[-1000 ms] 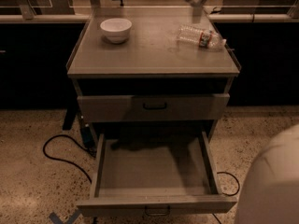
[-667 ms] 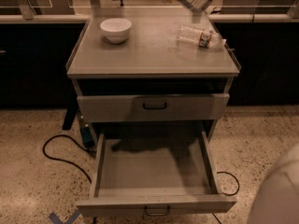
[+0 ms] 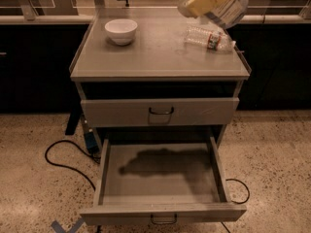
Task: Place blue plastic bottle into middle drawer
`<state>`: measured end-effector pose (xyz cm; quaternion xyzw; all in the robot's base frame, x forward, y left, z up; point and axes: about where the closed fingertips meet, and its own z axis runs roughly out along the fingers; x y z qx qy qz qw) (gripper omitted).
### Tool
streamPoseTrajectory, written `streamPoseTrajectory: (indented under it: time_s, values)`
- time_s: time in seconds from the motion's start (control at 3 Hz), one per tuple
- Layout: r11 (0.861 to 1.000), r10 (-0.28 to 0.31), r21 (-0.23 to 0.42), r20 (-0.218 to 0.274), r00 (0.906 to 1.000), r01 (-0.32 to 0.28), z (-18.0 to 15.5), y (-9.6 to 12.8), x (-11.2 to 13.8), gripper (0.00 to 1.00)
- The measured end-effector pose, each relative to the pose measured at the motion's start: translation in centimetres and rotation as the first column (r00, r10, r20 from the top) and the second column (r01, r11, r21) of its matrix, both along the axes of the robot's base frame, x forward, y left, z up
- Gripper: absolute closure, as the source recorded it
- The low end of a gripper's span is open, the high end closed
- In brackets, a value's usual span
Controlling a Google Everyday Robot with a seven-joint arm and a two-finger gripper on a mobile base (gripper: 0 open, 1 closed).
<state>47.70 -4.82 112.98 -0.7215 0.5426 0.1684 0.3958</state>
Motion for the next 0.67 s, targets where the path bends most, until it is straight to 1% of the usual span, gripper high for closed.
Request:
streamPoseTrajectory:
  time_s: [0.33, 0.67]
  values:
    - [1.000, 0.000, 0.000, 0.000, 1.0000, 0.000, 0.0, 0.0, 0.0, 1.00]
    - [1.000, 0.005, 0.003, -0.011, 0.9999, -0.005, -1.7, -0.1, -1.1, 1.00]
